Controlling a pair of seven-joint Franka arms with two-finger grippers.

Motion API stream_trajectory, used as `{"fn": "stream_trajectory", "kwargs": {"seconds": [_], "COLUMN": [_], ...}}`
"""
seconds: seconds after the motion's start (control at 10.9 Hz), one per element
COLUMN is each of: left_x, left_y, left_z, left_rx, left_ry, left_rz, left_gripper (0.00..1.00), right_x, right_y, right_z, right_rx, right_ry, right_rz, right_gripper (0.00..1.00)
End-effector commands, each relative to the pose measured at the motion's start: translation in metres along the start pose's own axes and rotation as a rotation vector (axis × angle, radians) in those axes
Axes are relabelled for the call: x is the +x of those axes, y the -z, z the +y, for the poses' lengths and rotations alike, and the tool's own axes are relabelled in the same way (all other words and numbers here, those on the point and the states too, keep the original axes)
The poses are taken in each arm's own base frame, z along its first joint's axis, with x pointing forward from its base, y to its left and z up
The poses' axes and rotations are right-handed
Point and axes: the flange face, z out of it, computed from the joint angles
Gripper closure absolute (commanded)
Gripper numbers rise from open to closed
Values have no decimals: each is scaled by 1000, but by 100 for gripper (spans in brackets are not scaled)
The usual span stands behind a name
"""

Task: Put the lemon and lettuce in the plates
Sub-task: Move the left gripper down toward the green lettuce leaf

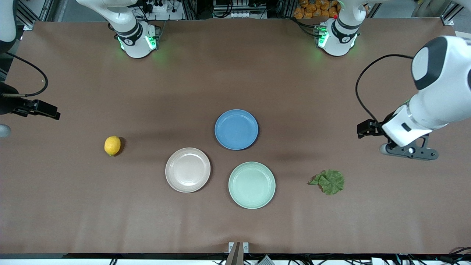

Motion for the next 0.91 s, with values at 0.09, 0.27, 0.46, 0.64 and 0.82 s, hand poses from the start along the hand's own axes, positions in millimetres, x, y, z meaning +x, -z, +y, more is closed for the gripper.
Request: {"fn": "stream_trajectory", "kwargs": {"seconds": [0.09, 0.27, 0.46, 0.64, 0.82], "left_x": [30, 40, 48, 57, 62], "left_y": [-54, -86, -118, -149, -175], "left_z": [12, 23, 26, 30, 28], "left_rx": [6, -3, -8, 42, 81], "left_ry": [-48, -50, -54, -85, -96], "left_rz": [22, 16, -2, 10, 1], "left_gripper": [0, 0, 0, 0, 0], "right_x": [-6, -5, -4, -4, -2], "right_y": [4, 1, -3, -9, -16], "right_z": [16, 16, 23, 26, 23], "right_rx": [68, 67, 82, 128, 127], "right_ry": [-30, -32, -43, -50, -47], "right_rz": [-9, -15, -23, -37, -40], "right_gripper": [0, 0, 0, 0, 0]}}
